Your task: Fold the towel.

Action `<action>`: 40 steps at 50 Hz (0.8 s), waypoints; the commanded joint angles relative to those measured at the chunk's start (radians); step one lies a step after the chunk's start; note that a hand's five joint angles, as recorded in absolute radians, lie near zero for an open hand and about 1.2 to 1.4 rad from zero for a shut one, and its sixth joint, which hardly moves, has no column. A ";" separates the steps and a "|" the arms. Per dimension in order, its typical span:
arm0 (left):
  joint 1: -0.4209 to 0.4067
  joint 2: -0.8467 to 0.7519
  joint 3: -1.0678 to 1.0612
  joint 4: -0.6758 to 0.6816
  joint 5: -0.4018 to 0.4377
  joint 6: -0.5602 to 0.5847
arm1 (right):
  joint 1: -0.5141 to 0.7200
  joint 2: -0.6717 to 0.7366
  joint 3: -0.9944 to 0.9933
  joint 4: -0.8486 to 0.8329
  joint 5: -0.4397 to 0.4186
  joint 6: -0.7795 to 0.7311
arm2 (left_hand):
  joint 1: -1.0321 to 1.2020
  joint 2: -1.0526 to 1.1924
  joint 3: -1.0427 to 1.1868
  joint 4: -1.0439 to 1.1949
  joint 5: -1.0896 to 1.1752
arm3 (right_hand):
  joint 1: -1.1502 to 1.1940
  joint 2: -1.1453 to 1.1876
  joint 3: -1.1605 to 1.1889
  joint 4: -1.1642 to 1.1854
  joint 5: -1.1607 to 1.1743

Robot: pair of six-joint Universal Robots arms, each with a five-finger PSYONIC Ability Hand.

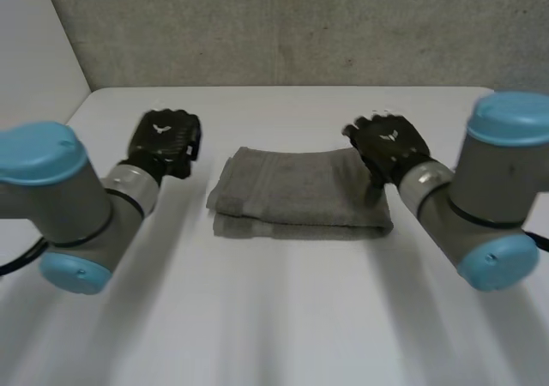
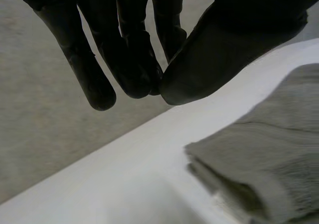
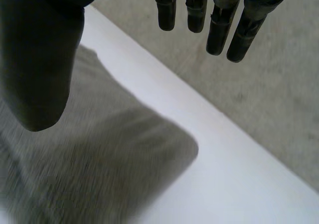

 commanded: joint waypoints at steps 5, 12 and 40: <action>-0.099 -0.209 0.139 -0.012 0.006 0.018 | -0.078 -0.016 0.249 -0.114 -0.027 -0.009 | -0.531 -0.513 -0.544 -0.557 -0.535 | -0.058 -0.066 -0.069 -0.082 -0.058; -0.100 -0.258 0.155 -0.052 0.006 0.156 | -0.091 -0.018 0.286 -0.156 -0.050 -0.015 | -0.546 -0.528 -0.559 -0.572 -0.550 | -0.058 -0.066 -0.069 -0.082 -0.058; -0.103 -0.291 0.139 -0.052 -0.009 0.202 | -0.091 0.016 0.294 -0.240 -0.041 -0.012 | -0.760 -0.742 -0.774 -0.786 -0.765 | -0.058 -0.066 -0.069 -0.082 -0.058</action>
